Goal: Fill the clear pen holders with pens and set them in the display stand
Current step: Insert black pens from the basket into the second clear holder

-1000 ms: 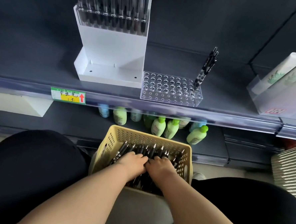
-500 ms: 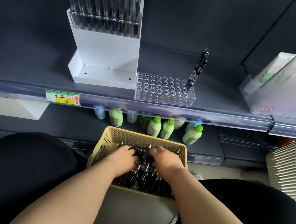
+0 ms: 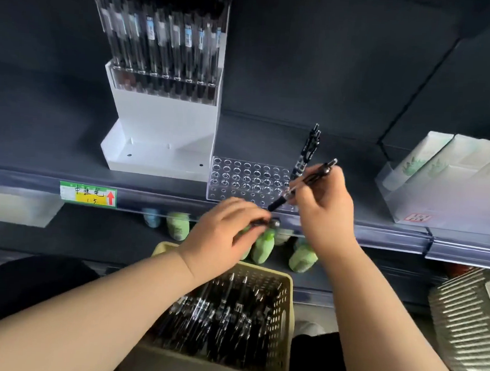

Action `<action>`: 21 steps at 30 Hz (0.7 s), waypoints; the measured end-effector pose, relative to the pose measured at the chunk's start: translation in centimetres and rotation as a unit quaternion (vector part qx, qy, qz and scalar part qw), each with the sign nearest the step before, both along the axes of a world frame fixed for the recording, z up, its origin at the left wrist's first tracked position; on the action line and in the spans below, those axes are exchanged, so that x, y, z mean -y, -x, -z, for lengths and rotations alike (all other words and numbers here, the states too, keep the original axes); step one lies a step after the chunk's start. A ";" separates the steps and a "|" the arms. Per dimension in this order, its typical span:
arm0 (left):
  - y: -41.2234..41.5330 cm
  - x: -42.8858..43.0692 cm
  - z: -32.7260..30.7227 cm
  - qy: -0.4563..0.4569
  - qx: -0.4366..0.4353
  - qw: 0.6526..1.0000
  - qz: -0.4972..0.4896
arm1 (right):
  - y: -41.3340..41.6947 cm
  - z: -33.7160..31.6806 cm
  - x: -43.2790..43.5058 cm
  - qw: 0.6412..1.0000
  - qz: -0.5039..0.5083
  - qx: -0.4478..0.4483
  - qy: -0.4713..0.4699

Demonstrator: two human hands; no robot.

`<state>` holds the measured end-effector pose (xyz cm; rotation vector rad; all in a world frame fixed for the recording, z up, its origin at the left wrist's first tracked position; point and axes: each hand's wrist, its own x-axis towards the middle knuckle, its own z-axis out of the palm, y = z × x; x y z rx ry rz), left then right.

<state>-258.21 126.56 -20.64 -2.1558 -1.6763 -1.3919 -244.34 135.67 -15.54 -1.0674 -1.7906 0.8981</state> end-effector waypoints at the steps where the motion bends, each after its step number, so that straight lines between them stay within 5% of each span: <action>1: -0.2 -0.8 -1.4 -0.011 0.027 1.000 -0.009 | -0.1 -1.3 -1.0 1.000 0.012 -0.009 -0.003; 10: -1.4 -7.6 -9.1 0.004 0.272 0.962 -0.026 | -1.5 -5.9 -7.7 0.990 0.059 0.105 -0.074; 21: -2.6 -9.9 -7.0 0.083 0.334 0.939 0.007 | -1.2 -4.9 -7.9 0.973 0.018 0.192 -0.127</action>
